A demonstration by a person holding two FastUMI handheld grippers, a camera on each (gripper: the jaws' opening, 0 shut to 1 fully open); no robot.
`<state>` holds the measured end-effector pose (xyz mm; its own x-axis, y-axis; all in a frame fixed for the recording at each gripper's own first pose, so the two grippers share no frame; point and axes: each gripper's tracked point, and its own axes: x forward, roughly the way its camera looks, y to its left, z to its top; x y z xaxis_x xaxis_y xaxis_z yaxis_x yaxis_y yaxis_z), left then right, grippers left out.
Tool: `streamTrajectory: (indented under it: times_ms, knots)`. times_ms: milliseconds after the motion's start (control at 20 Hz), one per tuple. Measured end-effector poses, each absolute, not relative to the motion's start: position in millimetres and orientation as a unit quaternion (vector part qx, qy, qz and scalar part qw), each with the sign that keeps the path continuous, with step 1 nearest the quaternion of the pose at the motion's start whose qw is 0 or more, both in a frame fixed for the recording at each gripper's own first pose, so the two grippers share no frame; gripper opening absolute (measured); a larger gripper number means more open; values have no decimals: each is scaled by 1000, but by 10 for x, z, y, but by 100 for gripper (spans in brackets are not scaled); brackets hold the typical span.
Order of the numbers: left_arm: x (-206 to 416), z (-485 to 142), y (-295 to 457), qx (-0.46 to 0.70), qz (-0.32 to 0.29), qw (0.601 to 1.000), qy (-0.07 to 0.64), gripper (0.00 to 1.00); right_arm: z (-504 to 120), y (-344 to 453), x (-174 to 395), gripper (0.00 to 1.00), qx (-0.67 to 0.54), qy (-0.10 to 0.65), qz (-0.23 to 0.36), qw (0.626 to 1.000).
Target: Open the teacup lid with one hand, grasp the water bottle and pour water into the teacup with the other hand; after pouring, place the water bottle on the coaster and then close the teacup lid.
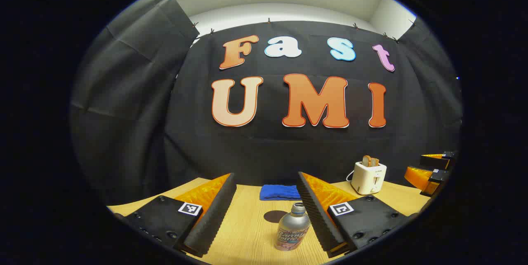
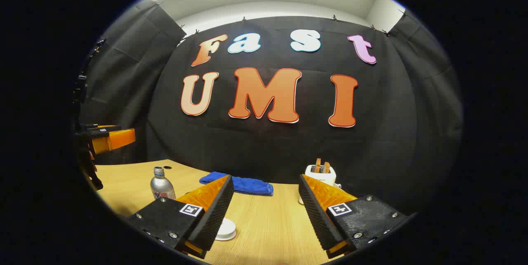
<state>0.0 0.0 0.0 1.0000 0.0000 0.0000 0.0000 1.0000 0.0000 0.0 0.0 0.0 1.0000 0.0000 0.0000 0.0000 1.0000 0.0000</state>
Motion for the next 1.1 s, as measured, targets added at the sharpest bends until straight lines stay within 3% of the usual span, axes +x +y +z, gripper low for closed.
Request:
streamTrajectory:
  times_ms: [700,800,900,1100]
  knots:
    - [49,-144,-153,31,-24,999,4,99,-192,319,141,95,2,22,48,999]
    - [34,-179,-164,29,-24,999,6,94,-241,343,155,95,2,26,52,998]
    - [27,-221,-189,28,-27,999,11,99,-327,403,175,95,3,36,60,998]
    - [7,-299,-227,35,-30,999,17,94,-553,507,237,94,1,57,75,996]
